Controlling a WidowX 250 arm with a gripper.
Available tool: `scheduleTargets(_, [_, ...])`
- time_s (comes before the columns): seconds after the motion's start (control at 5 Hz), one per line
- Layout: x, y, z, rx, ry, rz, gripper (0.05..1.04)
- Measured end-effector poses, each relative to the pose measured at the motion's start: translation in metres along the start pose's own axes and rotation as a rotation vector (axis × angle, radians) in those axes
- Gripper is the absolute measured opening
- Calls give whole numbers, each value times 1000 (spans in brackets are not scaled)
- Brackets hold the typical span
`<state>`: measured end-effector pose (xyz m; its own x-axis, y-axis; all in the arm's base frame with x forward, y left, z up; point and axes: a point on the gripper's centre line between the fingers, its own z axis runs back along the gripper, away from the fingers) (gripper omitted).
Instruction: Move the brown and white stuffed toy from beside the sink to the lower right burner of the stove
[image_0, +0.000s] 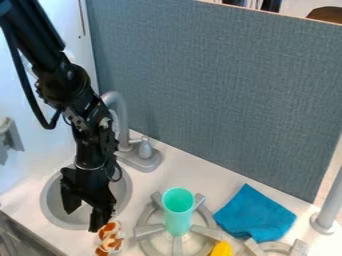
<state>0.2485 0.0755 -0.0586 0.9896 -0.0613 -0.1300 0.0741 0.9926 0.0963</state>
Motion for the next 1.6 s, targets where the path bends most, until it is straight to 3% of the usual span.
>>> scheduleTargets(0.2, [-4, -2, -8, -11, 26, -3, 1001])
scheduleTargets(0.4, [-4, -3, -11, -87, -12, 37, 1001])
scheduleTargets(0.8, [5, 4, -13, -226, -29, 175, 1001])
scheduleTargets(1.0, [10, 2, -23, -340, -8, 307, 1001])
scheduleTargets(1.2, [12, -1, -26, -411, 4, 395, 1001])
scheduleTargets(1.4, [10, -6, -34, -469, 38, 474, 1001])
scheduleTargets(1.6, [14, -8, -38, -501, 41, 504, 1001])
